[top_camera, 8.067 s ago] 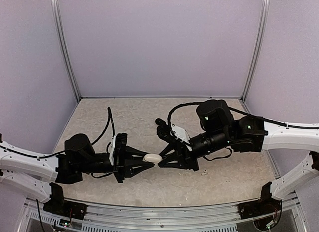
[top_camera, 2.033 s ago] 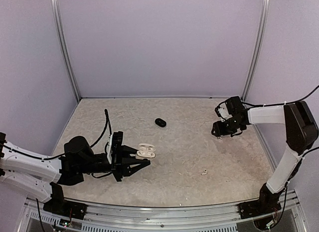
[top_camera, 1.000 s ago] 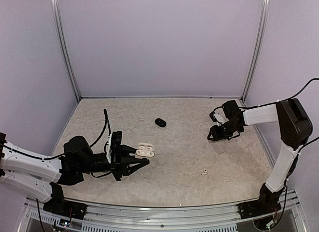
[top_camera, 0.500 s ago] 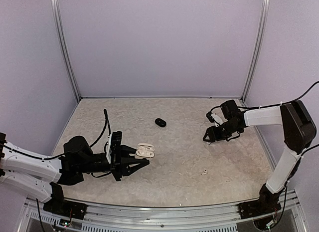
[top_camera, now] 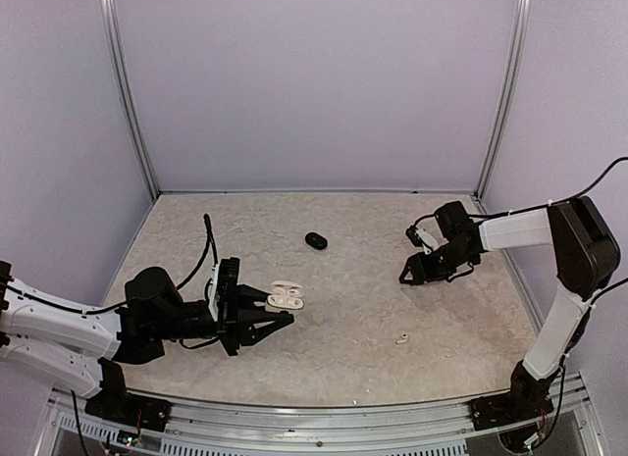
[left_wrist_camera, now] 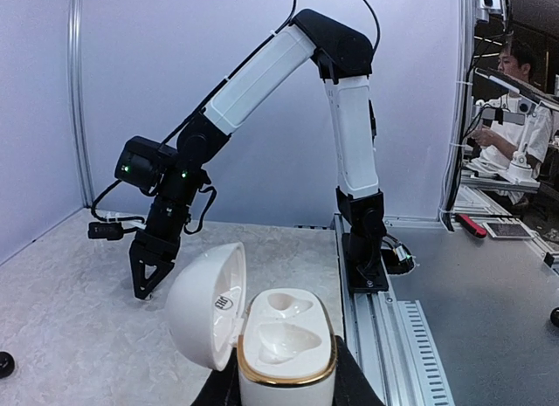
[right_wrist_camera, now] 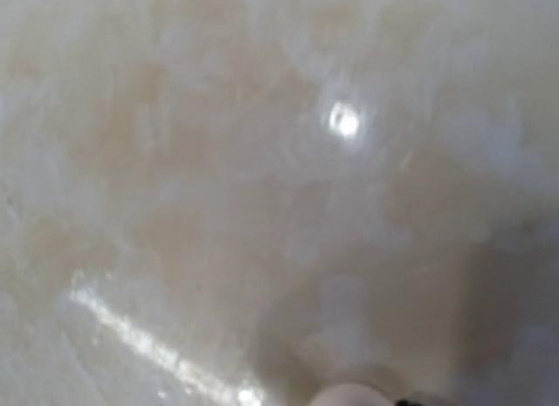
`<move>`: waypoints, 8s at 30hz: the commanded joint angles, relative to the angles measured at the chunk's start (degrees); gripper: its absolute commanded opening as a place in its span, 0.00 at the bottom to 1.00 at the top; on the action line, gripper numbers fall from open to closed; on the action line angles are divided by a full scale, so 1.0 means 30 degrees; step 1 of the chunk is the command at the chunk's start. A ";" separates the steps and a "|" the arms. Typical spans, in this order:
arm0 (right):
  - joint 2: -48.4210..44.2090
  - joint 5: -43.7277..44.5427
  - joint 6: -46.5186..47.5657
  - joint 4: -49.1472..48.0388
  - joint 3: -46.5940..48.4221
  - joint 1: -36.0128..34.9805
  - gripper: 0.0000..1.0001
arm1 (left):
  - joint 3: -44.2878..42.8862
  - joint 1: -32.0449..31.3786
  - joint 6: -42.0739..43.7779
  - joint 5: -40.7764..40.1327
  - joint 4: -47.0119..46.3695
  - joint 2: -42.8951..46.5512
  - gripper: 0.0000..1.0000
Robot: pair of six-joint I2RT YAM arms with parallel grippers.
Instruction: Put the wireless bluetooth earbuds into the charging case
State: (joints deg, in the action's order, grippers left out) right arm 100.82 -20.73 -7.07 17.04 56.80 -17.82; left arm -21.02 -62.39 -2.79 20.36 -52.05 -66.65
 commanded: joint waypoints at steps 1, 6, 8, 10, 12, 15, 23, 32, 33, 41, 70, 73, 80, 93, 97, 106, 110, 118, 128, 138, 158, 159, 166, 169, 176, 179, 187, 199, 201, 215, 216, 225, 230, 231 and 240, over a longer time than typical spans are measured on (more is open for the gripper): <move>-0.0641 -0.0616 -0.0016 0.0583 -0.0767 -0.0118 0.56 | -0.0165 0.0080 0.0001 0.0149 -0.0622 -0.0141 0.10; -0.1602 -0.0561 -0.0051 0.0634 -0.1318 -0.0443 0.57 | -0.0217 0.0132 0.0091 0.0267 -0.0638 -0.0224 0.10; -0.1942 -0.0594 0.0005 0.0760 -0.1069 -0.0444 0.57 | -0.0271 0.0136 0.0082 0.0336 -0.0659 -0.0279 0.10; -0.2126 -0.0328 0.0050 0.0758 -0.0684 -0.0445 0.57 | -0.0330 0.0131 0.0082 0.0387 -0.0721 -0.0382 0.10; -0.2041 0.0232 0.0150 0.0608 -0.0233 -0.0302 0.59 | -0.0376 0.0155 0.0075 0.0459 -0.0753 -0.0493 0.10; -0.1190 0.0377 0.0279 0.0249 0.0191 0.0051 0.60 | -0.0377 0.0157 0.0068 0.0397 -0.0784 -0.0502 0.10; 0.0405 0.0153 0.0685 0.0289 0.0620 0.0141 0.62 | -0.0149 0.0163 0.0247 -0.0121 -0.0322 0.0184 0.10; -0.0066 -0.0762 0.0365 0.0651 -0.0482 0.0013 0.57 | 0.0120 0.0162 0.0170 -0.0199 -0.0593 0.0128 0.10; -0.0277 -0.0860 0.0291 0.0635 -0.0754 -0.0062 0.56 | 0.0120 0.0163 0.0171 -0.0199 -0.0606 0.0098 0.10; -0.1464 0.0322 0.0220 0.1423 -0.0936 -0.0475 0.53 | -0.0093 0.0194 0.0084 0.0059 -0.0813 -0.0323 0.10; 0.2748 0.4694 0.2161 0.5889 0.5029 -0.1766 0.38 | -0.0391 0.0118 0.0138 -0.0151 -0.0374 -0.0664 0.10; 0.2985 0.4992 0.2152 0.6048 0.5151 -0.1920 0.36 | -0.0350 0.0130 0.0116 -0.0113 -0.0396 -0.0663 0.10; 0.3304 0.5327 0.2156 0.6457 0.5258 -0.2395 0.29 | -0.0290 0.0154 0.0167 -0.0146 -0.0374 -0.0547 0.09; 0.2585 0.4511 0.2153 0.7815 0.4511 -0.5811 0.21 | -0.0143 0.0158 0.0085 -0.0140 -0.0366 -0.0458 0.09; 0.2579 0.4114 0.2020 0.8497 0.4113 -0.7522 0.21 | -0.0140 0.0198 0.0084 -0.0066 -0.0338 -0.0436 0.09; 0.2437 0.4069 0.1358 0.9976 0.3392 -1.0696 0.25 | 0.0003 0.0416 0.0256 -0.0183 0.0212 0.0346 0.09; 0.3117 0.4976 0.1338 1.0949 0.4297 -1.1482 0.31 | -0.0059 0.0449 0.0201 -0.0046 0.0070 0.0177 0.09; 0.4285 0.5604 0.1375 1.1977 0.6125 -1.1903 0.35 | -0.0038 0.0410 0.0169 -0.0024 0.0125 0.0288 0.09; 0.4793 0.5628 0.1389 1.2518 0.7125 -1.1915 0.29 | 0.0281 0.0451 0.0379 -0.0154 -0.0007 0.0538 0.09; 0.5323 0.5996 0.1593 1.3006 0.8118 -1.1929 0.29 | 0.0602 0.0498 0.0301 -0.0105 -0.0345 0.0694 0.09; 0.3810 0.6552 0.1496 1.2193 0.8602 -1.1930 0.16 | 0.0853 0.0705 0.0187 -0.0742 -0.0784 0.0900 0.09; 0.3463 0.6694 0.1499 1.1895 0.8541 -1.1922 0.15 | 0.0878 0.0740 0.0187 -0.0897 -0.0850 0.0907 0.09; -0.0376 0.7786 0.2113 0.8232 0.7608 -1.1952 0.11 | 0.1258 0.0888 0.0425 -0.1442 -0.1774 0.0919 0.09; -0.2617 0.7483 0.3140 0.6063 0.6618 -1.1973 0.11 | 0.1221 0.0961 0.0453 -0.1628 -0.1937 0.0904 0.09; -0.7585 0.6098 0.5425 0.0740 0.4470 -1.3043 0.12 | 0.0983 0.1094 0.0251 -0.1507 -0.2422 0.0729 0.09; -0.8899 0.5606 0.6440 -0.1138 0.3659 -1.3939 0.12 | 0.0754 0.1109 0.0254 -0.1498 -0.2382 0.0578 0.09; -1.0781 0.3682 0.7626 -0.5636 0.1796 -1.6239 0.12 | 0.0604 0.1081 0.0620 -0.1252 -0.3058 0.0209 0.09; -0.9665 0.2692 0.7725 -0.8263 0.1563 -1.8075 0.12 | 0.0297 0.0943 0.0431 -0.0349 -0.3543 0.0038 0.09; -0.9381 0.2718 0.7736 -0.8504 0.1554 -1.8208 0.12 | 0.0296 0.0893 0.0431 -0.0326 -0.3540 0.0111 0.09; -0.8256 0.3124 0.8218 -0.9858 0.1188 -1.8482 0.12 | 0.0150 0.0737 0.0007 0.0516 -0.3796 0.0416 0.09; -0.8200 0.3192 0.8216 -0.9882 0.1169 -1.8465 0.12 | 0.0124 0.0733 -0.0036 0.0531 -0.3786 0.0442 0.09; -0.7929 0.3700 0.8362 -1.0206 0.0846 -1.8501 0.12 | -0.0055 0.0730 -0.0270 0.0749 -0.3882 0.0388 0.09; -0.7857 0.3812 0.8379 -1.0221 0.0672 -1.8492 0.12 | -0.0085 0.0758 -0.0294 0.0656 -0.3932 0.0426 0.09; -0.7828 0.3821 0.8339 -1.0220 0.0646 -1.8492 0.12 | -0.0085 0.0758 -0.0326 0.0648 -0.3961 0.0396 0.09; -0.7667 0.4275 0.8386 -1.0454 0.0308 -1.8492 0.11 | -0.0026 0.0758 -0.0417 0.0610 -0.4001 0.0560 0.09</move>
State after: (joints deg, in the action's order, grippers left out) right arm 77.06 -9.39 17.58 -12.49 58.94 -72.64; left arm -19.35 -59.92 -3.60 21.89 -61.76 -66.00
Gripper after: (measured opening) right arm 0.164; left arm 0.236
